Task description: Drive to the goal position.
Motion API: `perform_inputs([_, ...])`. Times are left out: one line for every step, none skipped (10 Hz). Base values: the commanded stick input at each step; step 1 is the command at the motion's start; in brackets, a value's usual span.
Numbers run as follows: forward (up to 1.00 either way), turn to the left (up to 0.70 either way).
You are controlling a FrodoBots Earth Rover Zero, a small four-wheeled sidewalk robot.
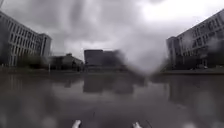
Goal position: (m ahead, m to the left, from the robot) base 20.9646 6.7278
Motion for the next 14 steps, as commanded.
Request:
perform_inputs([0.70, 0.00])
perform_inputs([0.70, 0.00])
perform_inputs([0.70, 0.00])
perform_inputs([0.70, 0.00])
perform_inputs([0.70, 0.00])
perform_inputs([0.70, 0.00])
perform_inputs([0.70, 0.00])
perform_inputs([0.70, 0.00])
perform_inputs([0.70, 0.00])
perform_inputs([0.70, 0.00])
perform_inputs([0.70, 0.00])
perform_inputs([0.70, 0.00])
perform_inputs([0.70, 0.00])
perform_inputs([0.70, 0.00])
